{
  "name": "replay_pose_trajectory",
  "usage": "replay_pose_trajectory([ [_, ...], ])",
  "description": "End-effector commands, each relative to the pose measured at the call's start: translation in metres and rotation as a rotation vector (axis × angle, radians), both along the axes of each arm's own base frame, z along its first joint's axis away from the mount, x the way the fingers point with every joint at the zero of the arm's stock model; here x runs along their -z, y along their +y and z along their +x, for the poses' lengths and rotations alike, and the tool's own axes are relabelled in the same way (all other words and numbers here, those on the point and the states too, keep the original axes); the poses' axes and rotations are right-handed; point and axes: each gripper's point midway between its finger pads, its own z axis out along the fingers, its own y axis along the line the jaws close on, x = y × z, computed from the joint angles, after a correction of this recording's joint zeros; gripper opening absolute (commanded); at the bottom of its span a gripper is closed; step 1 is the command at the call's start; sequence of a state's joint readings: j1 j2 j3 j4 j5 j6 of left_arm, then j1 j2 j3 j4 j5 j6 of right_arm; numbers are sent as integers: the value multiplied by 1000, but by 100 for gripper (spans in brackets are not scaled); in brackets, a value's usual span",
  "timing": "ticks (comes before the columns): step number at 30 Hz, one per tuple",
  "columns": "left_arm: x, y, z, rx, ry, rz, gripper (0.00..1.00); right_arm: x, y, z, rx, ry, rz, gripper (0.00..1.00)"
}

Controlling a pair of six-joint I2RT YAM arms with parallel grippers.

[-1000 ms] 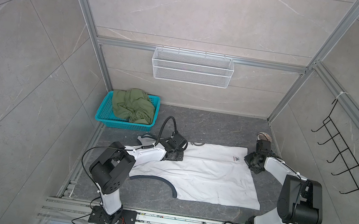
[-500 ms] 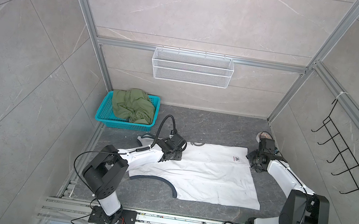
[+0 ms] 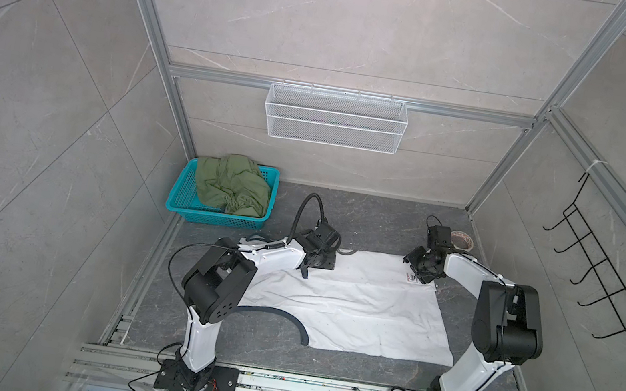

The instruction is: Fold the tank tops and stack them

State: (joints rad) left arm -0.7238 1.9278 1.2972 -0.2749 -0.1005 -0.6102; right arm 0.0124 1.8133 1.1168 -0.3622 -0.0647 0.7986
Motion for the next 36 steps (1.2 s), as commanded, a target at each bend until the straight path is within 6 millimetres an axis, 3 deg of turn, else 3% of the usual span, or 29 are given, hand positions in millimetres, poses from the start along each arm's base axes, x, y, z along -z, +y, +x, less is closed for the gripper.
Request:
replay_pose_trajectory([
  [1,7,1,-7,4,48,-9,54,13,-6,-7,53,51,62,59],
  [6,20,2,-23,23,101,-26,55,33,-35,-25,161,115,83,59],
  [12,30,-31,-44,88,150,-60,55,30,-68,-33,242,129,31,59],
  [15,25,-43,-50,117,138,-72,56,26,-83,-34,269,116,11,59],
  [18,5,-37,-45,107,91,-57,57,10,-88,-31,255,72,-27,59],
  [21,-25,-13,-31,60,8,-21,59,-12,-87,-29,222,20,-75,59],
  [25,-53,44,-7,-82,-52,8,59,-39,-66,-24,138,-38,-145,59],
  [31,-53,151,16,-347,-54,94,60,-49,-24,-17,0,-66,-158,60],
  [33,-50,175,18,-409,-51,97,60,-48,-17,-17,-24,-67,-151,60],
  [36,-47,193,21,-453,-73,97,63,-44,-13,-18,-34,-68,-139,60],
])
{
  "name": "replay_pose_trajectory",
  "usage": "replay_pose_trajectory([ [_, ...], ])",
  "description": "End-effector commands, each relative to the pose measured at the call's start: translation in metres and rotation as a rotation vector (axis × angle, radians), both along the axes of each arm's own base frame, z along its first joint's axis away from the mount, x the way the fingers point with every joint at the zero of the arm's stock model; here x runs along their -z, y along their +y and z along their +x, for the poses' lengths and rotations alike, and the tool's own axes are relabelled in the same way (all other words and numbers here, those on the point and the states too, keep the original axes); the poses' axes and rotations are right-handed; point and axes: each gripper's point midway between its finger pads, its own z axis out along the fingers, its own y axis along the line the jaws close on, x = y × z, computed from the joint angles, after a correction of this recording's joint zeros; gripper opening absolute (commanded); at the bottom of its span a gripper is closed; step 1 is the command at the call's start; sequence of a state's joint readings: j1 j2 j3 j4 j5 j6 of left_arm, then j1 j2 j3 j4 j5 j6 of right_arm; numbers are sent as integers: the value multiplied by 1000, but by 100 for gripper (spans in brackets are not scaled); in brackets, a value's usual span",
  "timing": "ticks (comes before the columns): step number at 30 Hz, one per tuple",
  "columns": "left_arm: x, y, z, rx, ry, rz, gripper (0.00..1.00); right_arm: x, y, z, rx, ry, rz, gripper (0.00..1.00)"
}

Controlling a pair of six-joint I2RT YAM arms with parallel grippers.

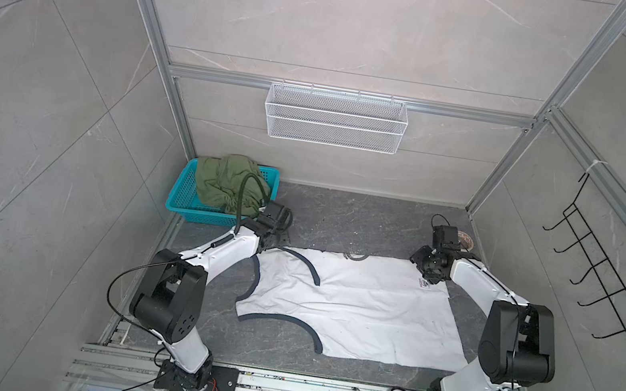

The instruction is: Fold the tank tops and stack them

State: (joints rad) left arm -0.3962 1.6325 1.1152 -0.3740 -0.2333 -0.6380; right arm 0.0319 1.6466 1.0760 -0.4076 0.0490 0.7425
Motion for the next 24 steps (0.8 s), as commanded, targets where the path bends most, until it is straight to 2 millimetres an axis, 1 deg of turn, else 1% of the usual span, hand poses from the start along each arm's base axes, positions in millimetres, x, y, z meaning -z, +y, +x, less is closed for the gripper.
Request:
replay_pose_trajectory([
  [1,3,16,-7,-41,-3,28,65,3,0,-5,-17,20,-11,60],
  [6,16,26,1,-69,-3,40,72,7,6,-3,-33,22,14,60],
  [11,26,26,13,-65,-25,50,73,8,9,-2,-42,15,25,60],
  [13,30,25,18,-63,-25,56,70,8,9,-2,-44,15,28,60],
  [18,38,29,25,-76,-22,76,67,7,8,-5,-48,18,22,60],
  [24,45,33,28,-78,-23,110,50,10,9,-7,-49,28,24,60],
])
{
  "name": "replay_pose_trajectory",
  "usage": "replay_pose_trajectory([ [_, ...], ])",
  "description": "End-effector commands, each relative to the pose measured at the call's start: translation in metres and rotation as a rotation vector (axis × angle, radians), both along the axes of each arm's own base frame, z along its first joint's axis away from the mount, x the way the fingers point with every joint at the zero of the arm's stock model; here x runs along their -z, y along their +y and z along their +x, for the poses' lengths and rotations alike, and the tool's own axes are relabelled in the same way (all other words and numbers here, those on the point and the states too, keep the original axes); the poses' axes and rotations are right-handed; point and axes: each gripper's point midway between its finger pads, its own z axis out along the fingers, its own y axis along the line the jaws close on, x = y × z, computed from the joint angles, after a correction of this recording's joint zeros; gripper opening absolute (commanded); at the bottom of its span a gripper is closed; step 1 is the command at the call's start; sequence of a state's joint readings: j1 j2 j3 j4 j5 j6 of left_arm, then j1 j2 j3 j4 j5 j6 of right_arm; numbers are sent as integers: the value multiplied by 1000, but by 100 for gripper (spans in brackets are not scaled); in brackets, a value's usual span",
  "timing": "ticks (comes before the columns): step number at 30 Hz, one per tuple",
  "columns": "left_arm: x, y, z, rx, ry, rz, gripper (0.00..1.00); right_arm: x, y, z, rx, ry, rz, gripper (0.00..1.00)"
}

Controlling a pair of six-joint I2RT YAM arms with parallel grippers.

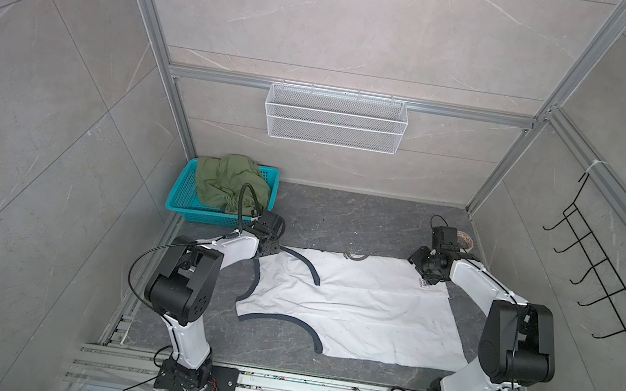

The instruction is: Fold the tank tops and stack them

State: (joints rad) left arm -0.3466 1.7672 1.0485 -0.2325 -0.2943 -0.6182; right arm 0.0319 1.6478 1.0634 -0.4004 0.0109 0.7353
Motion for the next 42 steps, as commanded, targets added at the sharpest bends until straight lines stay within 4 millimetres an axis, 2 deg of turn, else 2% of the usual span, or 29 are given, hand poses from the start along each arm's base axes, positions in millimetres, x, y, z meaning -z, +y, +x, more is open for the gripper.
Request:
replay_pose_trajectory([
  [1,-12,6,16,-12,-61,31,47,6,2,-5,-25,19,-6,60],
  [8,-18,9,15,-12,-85,39,21,6,2,-5,-25,23,-6,60],
  [12,-23,13,5,-19,-110,27,7,8,-2,-8,-3,43,-27,60],
  [15,-24,17,-4,-29,-128,19,0,13,-8,-11,23,70,-45,60],
  [19,-24,26,-16,-56,-157,23,0,20,-16,-15,55,102,-51,60],
  [23,-14,38,-25,-100,-160,-2,0,37,-29,-23,112,162,-29,60],
  [29,3,50,-24,-146,-127,-44,0,56,-42,-29,162,213,-9,60],
  [34,8,56,-21,-165,-120,-41,3,64,-50,-29,190,232,-3,60],
  [39,10,67,-28,-217,-93,-9,21,64,-54,-28,202,228,-2,60],
  [42,-5,75,-36,-257,-128,-1,29,56,-55,-27,199,206,-12,60],
])
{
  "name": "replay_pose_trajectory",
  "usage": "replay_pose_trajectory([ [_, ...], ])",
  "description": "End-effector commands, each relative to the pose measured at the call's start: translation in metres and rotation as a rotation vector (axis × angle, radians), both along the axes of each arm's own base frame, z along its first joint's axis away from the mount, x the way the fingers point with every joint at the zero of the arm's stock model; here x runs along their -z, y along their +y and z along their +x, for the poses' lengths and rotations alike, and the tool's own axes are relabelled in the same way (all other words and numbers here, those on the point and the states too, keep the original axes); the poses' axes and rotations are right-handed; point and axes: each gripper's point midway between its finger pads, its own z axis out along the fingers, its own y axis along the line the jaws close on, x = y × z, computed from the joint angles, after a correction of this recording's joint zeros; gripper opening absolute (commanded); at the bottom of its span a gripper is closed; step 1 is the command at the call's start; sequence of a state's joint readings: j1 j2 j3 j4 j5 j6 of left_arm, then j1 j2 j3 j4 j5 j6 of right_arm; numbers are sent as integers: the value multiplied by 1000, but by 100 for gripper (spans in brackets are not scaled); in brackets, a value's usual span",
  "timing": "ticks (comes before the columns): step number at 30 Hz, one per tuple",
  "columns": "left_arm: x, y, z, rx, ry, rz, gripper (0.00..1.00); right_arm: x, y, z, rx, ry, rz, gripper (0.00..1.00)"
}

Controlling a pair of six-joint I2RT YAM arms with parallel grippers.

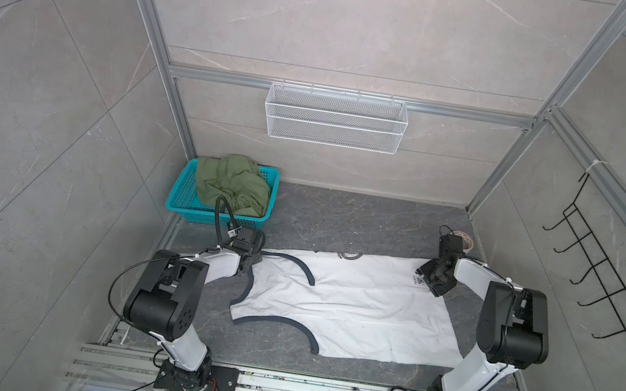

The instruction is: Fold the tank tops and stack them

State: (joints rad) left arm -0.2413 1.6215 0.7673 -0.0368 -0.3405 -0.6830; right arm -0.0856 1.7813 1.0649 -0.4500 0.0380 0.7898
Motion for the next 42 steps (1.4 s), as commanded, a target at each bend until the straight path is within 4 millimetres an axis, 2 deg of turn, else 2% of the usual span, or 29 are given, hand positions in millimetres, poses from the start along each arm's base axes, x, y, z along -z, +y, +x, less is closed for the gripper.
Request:
replay_pose_trajectory([
  [1,-27,17,-5,-88,-66,21,31,-2,-6,-6,19,16,-19,60],
  [5,-54,16,-11,-82,-115,10,42,-16,-9,-6,18,-19,-39,60],
  [8,-59,6,-8,-58,-103,-39,47,-17,-6,-6,13,-29,-31,60],
  [11,-56,-3,-2,-52,-92,-86,50,-15,-6,-7,11,-24,-31,60],
  [13,-51,-10,4,-38,-80,-108,56,-14,-6,-7,11,-23,-30,60],
  [20,-25,-18,17,-38,5,-123,59,-12,-4,-7,5,-27,-19,60],
  [27,-12,-15,15,-51,37,-110,43,-10,-5,-7,7,-21,-26,60],
  [36,-20,-7,14,-50,15,-81,0,-12,-8,-8,14,-16,-39,60],
  [42,-47,0,6,-37,-141,-73,0,-6,-12,-11,29,22,-56,60],
])
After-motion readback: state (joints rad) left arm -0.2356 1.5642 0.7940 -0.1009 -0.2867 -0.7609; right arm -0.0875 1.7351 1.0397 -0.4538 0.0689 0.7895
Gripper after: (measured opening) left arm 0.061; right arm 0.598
